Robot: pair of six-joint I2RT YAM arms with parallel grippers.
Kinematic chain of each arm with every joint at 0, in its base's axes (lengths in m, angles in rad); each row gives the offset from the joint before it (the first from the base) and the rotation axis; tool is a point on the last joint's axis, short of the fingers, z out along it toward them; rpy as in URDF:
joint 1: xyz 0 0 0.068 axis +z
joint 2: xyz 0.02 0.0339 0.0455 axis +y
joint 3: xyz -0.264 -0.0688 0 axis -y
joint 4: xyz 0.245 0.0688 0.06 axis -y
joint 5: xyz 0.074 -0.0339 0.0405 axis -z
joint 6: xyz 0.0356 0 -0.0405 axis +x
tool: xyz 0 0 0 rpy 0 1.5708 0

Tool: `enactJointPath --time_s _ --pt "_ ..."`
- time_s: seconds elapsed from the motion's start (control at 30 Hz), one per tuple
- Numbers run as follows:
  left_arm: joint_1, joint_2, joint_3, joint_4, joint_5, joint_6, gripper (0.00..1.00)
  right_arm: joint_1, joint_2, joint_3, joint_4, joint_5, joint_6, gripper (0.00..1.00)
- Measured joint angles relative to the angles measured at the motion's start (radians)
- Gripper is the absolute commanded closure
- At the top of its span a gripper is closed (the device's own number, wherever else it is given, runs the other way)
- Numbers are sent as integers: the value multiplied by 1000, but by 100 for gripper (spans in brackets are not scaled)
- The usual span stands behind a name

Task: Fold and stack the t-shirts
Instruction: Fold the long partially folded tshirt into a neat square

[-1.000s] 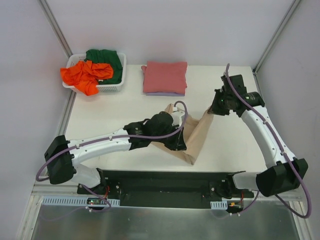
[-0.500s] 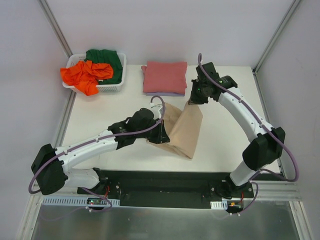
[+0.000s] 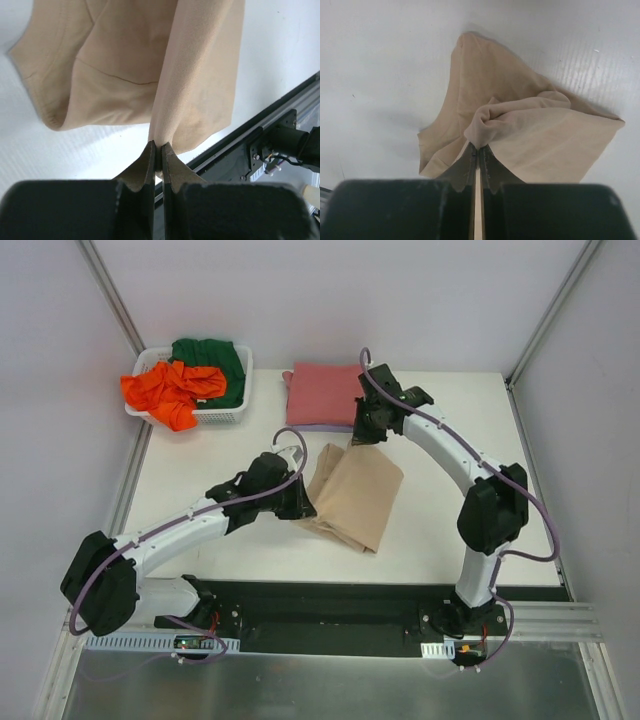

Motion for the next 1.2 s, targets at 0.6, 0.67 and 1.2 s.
enactJointPath --time_s 0.6,0.67,1.2 --pt "145 142 -14 14 -42 11 84 8 222 -1 253 -51 43 82" --pt "162 158 -14 11 -46 16 76 8 234 -1 280 -52 50 72" --pt "180 -21 50 -152 -196 35 1 -33 32 -183 360 -135 -21 4"
